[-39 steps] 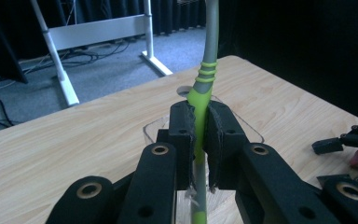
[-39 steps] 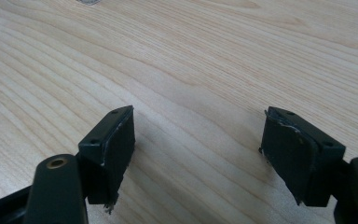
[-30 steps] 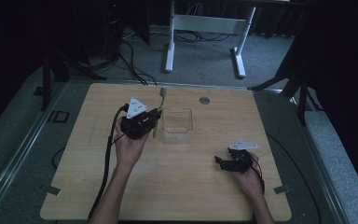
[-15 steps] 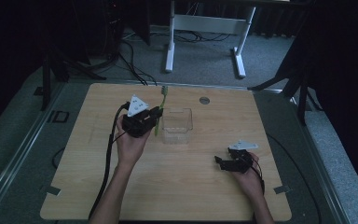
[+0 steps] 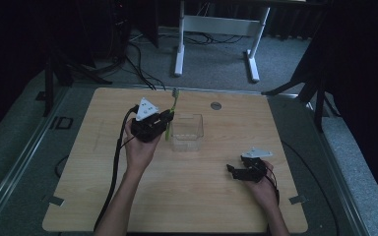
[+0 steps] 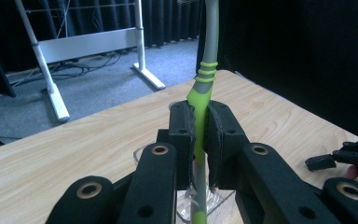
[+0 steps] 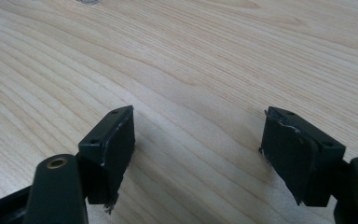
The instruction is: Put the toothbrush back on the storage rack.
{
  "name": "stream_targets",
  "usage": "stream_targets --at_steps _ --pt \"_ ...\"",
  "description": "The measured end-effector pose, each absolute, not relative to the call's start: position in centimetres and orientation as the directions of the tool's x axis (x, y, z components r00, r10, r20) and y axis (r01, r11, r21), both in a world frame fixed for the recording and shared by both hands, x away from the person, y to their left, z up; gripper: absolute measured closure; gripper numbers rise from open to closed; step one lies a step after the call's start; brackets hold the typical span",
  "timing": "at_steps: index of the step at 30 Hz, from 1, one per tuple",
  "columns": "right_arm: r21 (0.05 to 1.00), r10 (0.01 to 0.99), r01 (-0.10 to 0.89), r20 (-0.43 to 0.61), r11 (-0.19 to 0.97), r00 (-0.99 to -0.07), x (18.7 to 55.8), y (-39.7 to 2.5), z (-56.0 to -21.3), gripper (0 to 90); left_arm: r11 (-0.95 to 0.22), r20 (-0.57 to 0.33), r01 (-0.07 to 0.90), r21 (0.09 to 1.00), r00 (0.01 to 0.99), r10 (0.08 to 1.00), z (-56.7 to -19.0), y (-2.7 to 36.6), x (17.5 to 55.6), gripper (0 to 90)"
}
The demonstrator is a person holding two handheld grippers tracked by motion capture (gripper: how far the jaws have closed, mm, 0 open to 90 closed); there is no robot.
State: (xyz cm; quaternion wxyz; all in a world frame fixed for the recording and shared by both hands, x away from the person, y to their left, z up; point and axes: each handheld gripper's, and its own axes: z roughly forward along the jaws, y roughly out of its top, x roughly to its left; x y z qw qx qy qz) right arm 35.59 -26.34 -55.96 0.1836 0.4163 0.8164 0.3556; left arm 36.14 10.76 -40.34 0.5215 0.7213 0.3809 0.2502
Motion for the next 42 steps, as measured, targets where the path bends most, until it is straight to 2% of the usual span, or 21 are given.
stream_targets --at_steps 42 --pt "0.733 0.810 0.550 -0.004 0.401 -0.586 35.6 -26.3 -55.9 25.6 -0.126 -0.038 0.238 0.963 0.582 0.812 -41.2 9.9 37.6 81.1"
